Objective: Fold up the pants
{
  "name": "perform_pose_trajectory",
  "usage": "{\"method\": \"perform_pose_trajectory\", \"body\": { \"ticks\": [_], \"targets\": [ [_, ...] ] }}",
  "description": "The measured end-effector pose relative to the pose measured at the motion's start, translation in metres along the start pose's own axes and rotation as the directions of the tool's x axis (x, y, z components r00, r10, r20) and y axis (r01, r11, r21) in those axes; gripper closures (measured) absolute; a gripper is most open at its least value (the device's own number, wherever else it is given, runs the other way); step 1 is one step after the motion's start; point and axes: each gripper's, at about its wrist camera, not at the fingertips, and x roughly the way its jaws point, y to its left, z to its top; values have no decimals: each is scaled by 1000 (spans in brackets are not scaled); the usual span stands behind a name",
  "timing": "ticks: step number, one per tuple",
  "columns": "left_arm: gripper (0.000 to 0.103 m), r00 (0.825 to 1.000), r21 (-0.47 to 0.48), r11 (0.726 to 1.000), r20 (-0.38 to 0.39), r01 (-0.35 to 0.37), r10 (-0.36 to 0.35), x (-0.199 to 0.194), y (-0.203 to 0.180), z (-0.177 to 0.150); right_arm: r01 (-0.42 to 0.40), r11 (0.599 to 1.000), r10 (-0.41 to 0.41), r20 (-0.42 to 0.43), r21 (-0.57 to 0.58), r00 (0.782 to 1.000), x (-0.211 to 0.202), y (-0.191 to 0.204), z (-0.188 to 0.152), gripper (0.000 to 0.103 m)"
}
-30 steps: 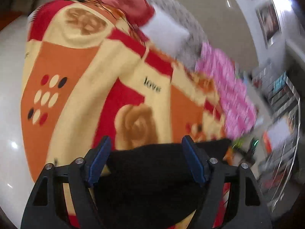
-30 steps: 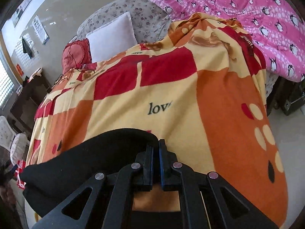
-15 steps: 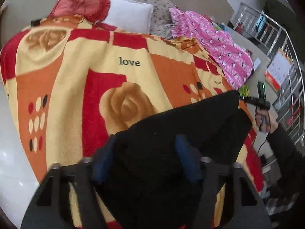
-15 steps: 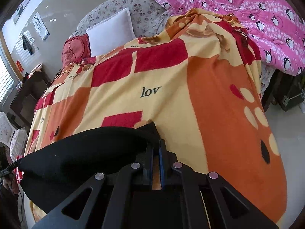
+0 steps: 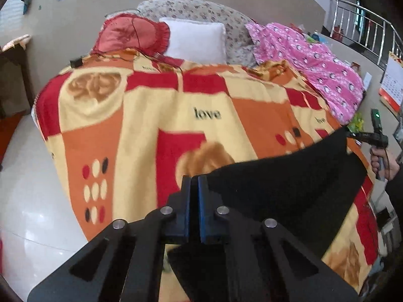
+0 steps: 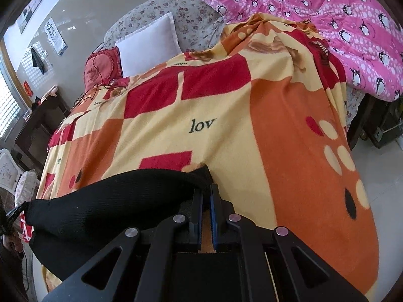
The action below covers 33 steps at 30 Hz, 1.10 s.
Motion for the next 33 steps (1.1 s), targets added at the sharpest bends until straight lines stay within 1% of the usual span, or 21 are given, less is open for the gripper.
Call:
{"method": "perform_pose_trajectory", "body": {
  "ticks": [6, 10, 11, 14, 15, 16, 17, 19, 20, 21, 22, 23, 24, 25, 27, 28, 29, 30, 31, 32, 33],
  "targets": [
    [100, 993, -60, 993, 43, -106, 108, 37, 6, 50, -13, 1000, 13, -13, 14, 1000, 15, 4, 25, 99],
    [100, 984, -137, 975, 14, -173, 177, 70, 18, 55, -7, 999, 8, -32, 32, 999, 35, 5, 41, 99],
    [100, 978, -151, 966, -6, -208, 209, 79, 20, 52, -3, 1000, 3, -31, 31, 1000, 38, 5, 42, 99],
    [96, 958, -163, 944, -13, -286, 288, 83, 17, 40, 36, 997, -35, -9, 63, 999, 46, 1, 42, 88],
    [95, 950, -173, 935, -4, -309, 313, 79, 16, 37, 49, 995, -49, -6, 83, 999, 46, -3, 40, 77],
    [94, 938, -190, 922, 19, -337, 346, 72, 14, 34, 63, 994, -64, 2, 85, 998, 44, -5, 38, 74],
    [91, 929, -209, 911, 33, -355, 369, 65, 14, 33, 82, 994, -84, 15, 75, 996, 40, -5, 36, 74],
    [76, 911, -264, 887, 57, -380, 408, 50, 16, 34, 110, 993, -112, 38, 44, 993, 32, -4, 33, 74],
    [72, 898, -286, 873, 78, -395, 432, 41, 14, 35, 110, 993, -111, 42, 33, 993, 27, -3, 31, 74],
    [62, 883, -306, 861, 112, -406, 456, 31, 10, 35, 109, 994, -110, 49, 21, 993, 22, -1, 29, 74],
    [49, 875, -317, 859, 143, -403, 463, 22, 4, 35, 104, 995, -104, 63, -1, 993, 15, 5, 27, 74],
    [42, 876, -319, 866, 170, -385, 452, 17, -3, 36, 89, 996, -88, 66, -20, 994, 12, 10, 26, 74],
    [36, 882, -316, 877, 189, -362, 432, 14, -10, 35, 56, 997, -53, 59, -51, 997, 11, 18, 25, 74],
    [33, 895, -305, 897, 212, -321, 392, 13, -20, 34, -11, 995, 13, 25, -101, 1000, 14, 30, 22, 74],
    [28, 930, -228, 942, 216, -247, 296, 25, -41, 29, -88, 983, 84, -26, -161, 996, 24, 45, 17, 74],
    [28, 944, -195, 954, 196, -229, 266, 33, -47, 26, -121, 978, 113, -59, -167, 992, 33, 48, 15, 74],
    [28, 959, -163, 964, 156, -212, 237, 47, -52, 21, -117, 980, 104, -86, -161, 991, 43, 48, 12, 74],
    [28, 967, -136, 967, 103, -217, 232, 61, -55, 14, -82, 986, 64, -124, -144, 990, 56, 43, 9, 74],
    [28, 968, -123, 964, 57, -234, 243, 71, -55, 8, -69, 990, 57, -105, -120, 993, 60, 34, 7, 82],
    [28, 970, -136, 960, -24, -245, 244, 83, -50, 6, -39, 996, 32, -79, -86, 996, 57, 25, 7, 82],
    [28, 970, -161, 957, -44, -243, 239, 85, -44, 7, -25, 998, 21, -70, -58, 997, 56, 18, 8, 88]
  ]
}}
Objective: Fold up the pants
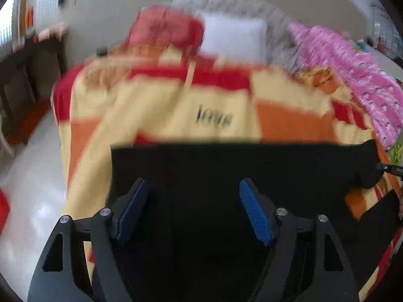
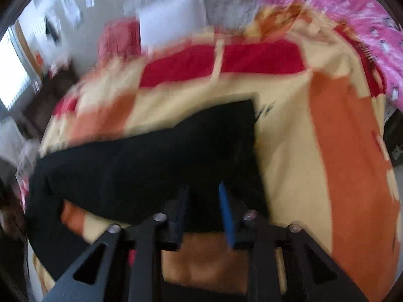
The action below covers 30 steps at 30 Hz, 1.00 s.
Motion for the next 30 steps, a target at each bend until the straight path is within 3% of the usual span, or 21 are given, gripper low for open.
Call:
{"method": "perform_pose_trajectory", "body": {
  "ticks": [3, 5, 7, 10, 14, 18, 21, 26, 30],
  "targets": [
    [28, 999, -153, 988, -26, 22, -26, 7, 28, 2, -6, 1000, 6, 3, 29, 1000, -1, -10, 0, 90],
    [27, 998, -200, 978, -8, 57, -60, 6, 35, -1, 8, 1000, -8, -13, 15, 1000, -2, -8, 2, 90],
    [27, 998, -198, 979, -7, 56, -59, 7, 34, -1, 16, 1000, -15, -27, 26, 1000, -4, -5, 9, 86],
    [27, 998, -210, 976, -1, 64, -65, 4, 33, -3, 0, 998, -4, 70, 63, 998, -21, -4, 25, 83],
    [27, 997, -226, 971, 8, 80, -80, 4, 36, -2, 6, 994, -20, 125, 110, 992, -25, -10, 47, 83],
    [27, 996, -235, 968, 13, 89, -89, 4, 39, -2, -36, 985, 22, 88, 168, 996, -6, -26, 64, 74],
    [27, 996, -236, 967, 14, 90, -89, 4, 39, -2, -61, 985, 53, 53, 162, 997, 10, -29, 68, 72],
    [27, 996, -240, 967, 14, 91, -90, 5, 40, -1, -111, 984, 98, 94, 139, 991, 9, -28, 66, 71],
    [27, 996, -240, 966, 14, 91, -90, 5, 40, -1, -69, 993, 63, 64, 95, 996, 15, -23, 68, 71]
  ]
}}
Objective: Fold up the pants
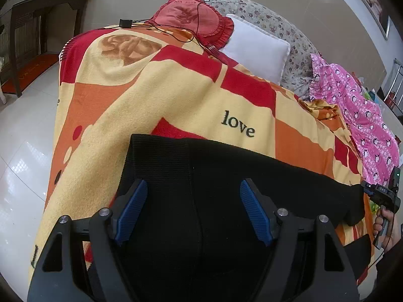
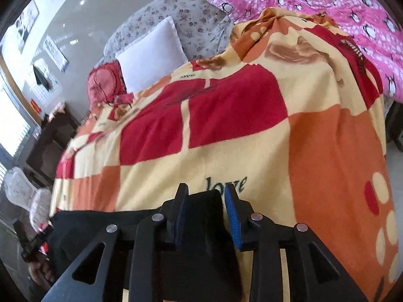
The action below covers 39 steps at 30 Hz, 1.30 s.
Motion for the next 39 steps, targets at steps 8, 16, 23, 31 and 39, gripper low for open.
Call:
{"method": "perform_pose_trajectory", "body": {
  "ticks": [8, 16, 23, 31, 39],
  "targets": [
    [27, 1000, -2, 1000, 1, 2, -2, 0, 0, 0, 36, 990, -38, -13, -139, 999, -14, 20, -4, 99],
    [27, 1000, -12, 1000, 3, 13, -13, -1, 1, 0, 21, 978, 4, 122, -207, 993, -86, 40, -78, 99],
    [22, 997, -57, 995, 20, 80, -79, -6, 11, -2, 5, 993, 6, 88, -114, 996, -60, 19, -121, 100],
    [19, 998, 9, 998, -9, 54, -54, -29, 26, 8, 1, 993, 11, 101, -121, 995, -61, 18, -124, 100],
    [19, 999, 334, 942, 16, 28, -35, -17, 20, 57, -30, 993, 39, 84, -115, 996, -58, 20, -124, 99]
  ]
}}
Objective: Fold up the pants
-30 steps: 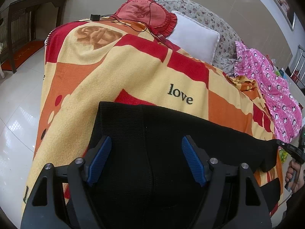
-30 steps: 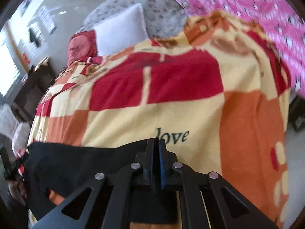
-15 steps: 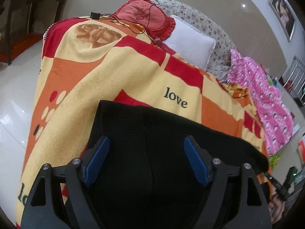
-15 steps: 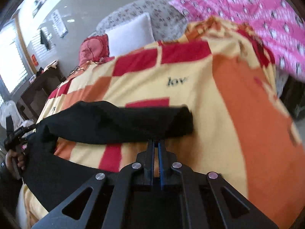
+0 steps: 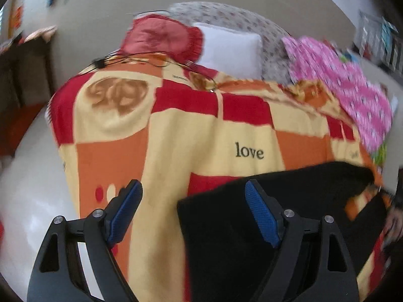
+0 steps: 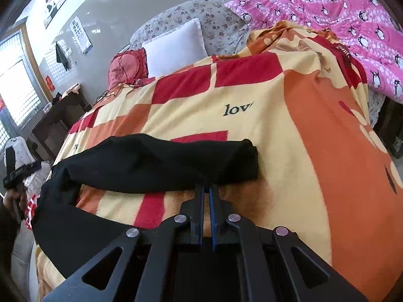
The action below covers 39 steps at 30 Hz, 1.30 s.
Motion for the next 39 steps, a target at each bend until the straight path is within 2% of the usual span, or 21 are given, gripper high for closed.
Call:
{"method": "perform_pose_trajectory", "body": {
  "ticks": [2, 4, 6, 9, 11, 13, 15, 16, 17, 18, 19, 23, 24, 27, 32, 35, 37, 39],
  "targets": [
    [19, 1000, 109, 994, -25, -14, 17, 15, -8, -5, -4, 1000, 4, -2, 2, 1000, 0, 0, 0, 99],
    [19, 999, 215, 976, -44, -17, 27, 26, -17, -14, -7, 1000, 7, -6, 2, 1000, 1, 0, 0, 99],
    [19, 999, 277, 961, -47, -10, 24, 30, -22, -22, -10, 1000, 10, -13, 3, 1000, 3, -1, 1, 99],
    [27, 996, 261, 965, -86, 26, -4, 36, -18, -22, -14, 1000, 14, -26, 5, 1000, 5, -1, 1, 99],
    [29, 996, 233, 971, -87, 50, -30, 37, -13, -17, -15, 1000, 16, -29, 6, 999, 6, -1, 1, 98],
    [38, 991, 204, 974, -113, 94, -72, 42, -9, -15, -18, 1000, 18, -32, 4, 999, 6, -1, 1, 98],
    [42, 987, 183, 977, -136, 111, -86, 44, -8, -17, -19, 1000, 19, -31, 5, 999, 7, -1, 1, 97],
    [50, 985, 174, 977, -141, 124, -100, 44, -7, -17, -19, 1000, 20, -31, 6, 999, 7, -1, 1, 96],
    [52, 985, 169, 978, -139, 121, -98, 44, -7, -15, -18, 1000, 18, -31, 5, 999, 7, -1, 1, 96],
    [58, 987, 164, 980, -132, 114, -92, 41, -7, -16, -20, 1000, 20, -31, 6, 999, 7, -1, 1, 96],
    [69, 988, 161, 981, -124, 111, -91, 39, -7, -15, -22, 1000, 23, -31, 7, 999, 7, -1, 1, 96],
    [96, 992, 159, 984, -107, 86, -69, 32, -7, -15, -23, 1000, 23, -31, 8, 999, 6, -2, 2, 96],
    [99, 992, 156, 985, -109, 79, -63, 32, -5, -14, -22, 1000, 22, -29, 9, 999, 6, -2, 2, 97],
    [99, 994, 166, 984, -96, 63, -47, 24, -10, -13, -24, 1000, 24, -17, 15, 1000, 5, -3, 2, 98],
    [100, 999, 191, 981, -8, 39, -38, -11, -32, -5, -5, 1000, 4, 31, 20, 1000, -5, -2, 3, 95],
    [100, 999, 206, 979, 41, -15, 7, -26, -44, 1, -40, 986, 31, 62, 163, 998, -17, -20, 22, 82],
    [100, 997, 183, 983, 80, -27, 12, -38, -48, 6, -29, 967, 13, 65, 253, 998, -20, -33, 49, 46],
    [100, 993, 175, 984, 122, -34, 13, -51, -53, 9, -40, 961, 38, 14, 275, 999, -8, -40, 76, 45]
  ]
}}
